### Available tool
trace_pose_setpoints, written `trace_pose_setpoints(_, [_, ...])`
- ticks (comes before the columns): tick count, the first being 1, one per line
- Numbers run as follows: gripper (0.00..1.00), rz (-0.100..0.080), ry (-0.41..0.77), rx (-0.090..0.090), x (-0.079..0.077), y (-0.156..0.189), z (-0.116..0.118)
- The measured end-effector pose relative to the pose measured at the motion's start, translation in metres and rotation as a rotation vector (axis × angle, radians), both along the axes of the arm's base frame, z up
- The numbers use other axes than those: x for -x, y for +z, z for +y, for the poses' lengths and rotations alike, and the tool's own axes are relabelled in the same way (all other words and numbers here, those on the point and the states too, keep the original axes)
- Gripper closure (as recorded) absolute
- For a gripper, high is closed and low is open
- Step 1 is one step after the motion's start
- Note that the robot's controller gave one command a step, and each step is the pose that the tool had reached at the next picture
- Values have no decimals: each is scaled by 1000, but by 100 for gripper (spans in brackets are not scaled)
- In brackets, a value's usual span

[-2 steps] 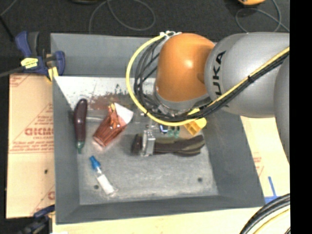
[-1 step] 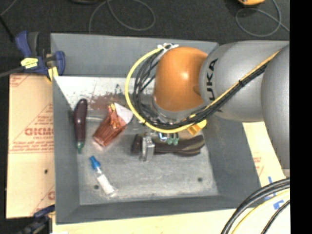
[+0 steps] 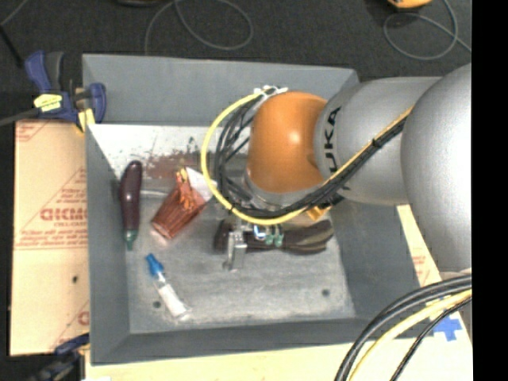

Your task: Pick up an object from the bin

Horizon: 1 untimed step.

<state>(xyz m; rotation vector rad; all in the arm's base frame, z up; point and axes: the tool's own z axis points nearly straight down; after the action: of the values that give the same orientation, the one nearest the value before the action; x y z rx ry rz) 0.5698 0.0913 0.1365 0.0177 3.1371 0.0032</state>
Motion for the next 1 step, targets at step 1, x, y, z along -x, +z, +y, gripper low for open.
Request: trace_pose_setpoints(1, [100, -10, -11, 0, 8, -65, -33])
